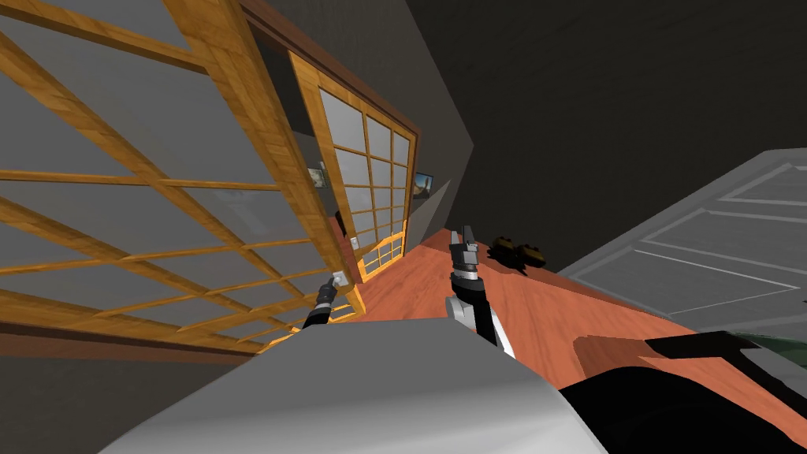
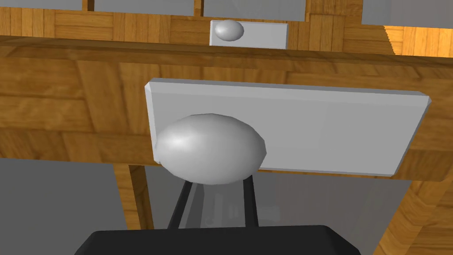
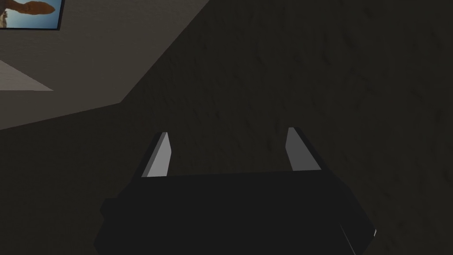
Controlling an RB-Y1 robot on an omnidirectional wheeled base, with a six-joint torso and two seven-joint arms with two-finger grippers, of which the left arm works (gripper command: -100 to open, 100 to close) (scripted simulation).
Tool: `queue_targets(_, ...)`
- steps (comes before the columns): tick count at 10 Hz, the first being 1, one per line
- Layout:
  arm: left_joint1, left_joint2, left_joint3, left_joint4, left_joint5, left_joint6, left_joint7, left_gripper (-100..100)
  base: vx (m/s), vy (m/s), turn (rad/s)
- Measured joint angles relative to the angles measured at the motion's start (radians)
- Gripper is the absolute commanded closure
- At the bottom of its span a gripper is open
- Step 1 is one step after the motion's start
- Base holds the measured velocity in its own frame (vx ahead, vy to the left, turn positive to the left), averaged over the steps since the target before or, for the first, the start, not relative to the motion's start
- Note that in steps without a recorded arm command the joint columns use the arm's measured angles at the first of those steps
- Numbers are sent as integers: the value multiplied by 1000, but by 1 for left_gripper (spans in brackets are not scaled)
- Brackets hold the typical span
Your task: Pull the door open
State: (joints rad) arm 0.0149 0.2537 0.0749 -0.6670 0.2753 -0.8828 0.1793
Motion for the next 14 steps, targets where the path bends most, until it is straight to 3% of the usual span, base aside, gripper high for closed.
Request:
queue_targets(1, -7, 2, -4, 12, 12, -4, 30, 100, -45, 13, -50)
queue_targets(3, 2, 4, -9, -8, 28, 11, 84, 100, -46, 21, -73)
queue_targets(5, -11, 0, -15, 17, 46, 3, 136, 100, -37, 12, -55)
queue_targets(7, -9, 0, -19, 13, 60, 5, 182, 100, -34, 9, -52)
queue_targets(8, 6, -1, -20, -14, 69, 18, 204, 100, -29, 16, -35)
queue_targets(9, -7, 0, -24, 10, 73, 9, 225, 100, -33, 12, -42)
queue_targets(10, 0, -1, -26, 0, 81, 8, 249, -100, -50, 23, -22)
queue_targets(13, 11, -9, -37, -31, 119, 18, 317, -100, -87, -13, -69)
queue_targets(14, 5, -13, -44, -22, 131, 14, 345, -100, -89, -11, -50)
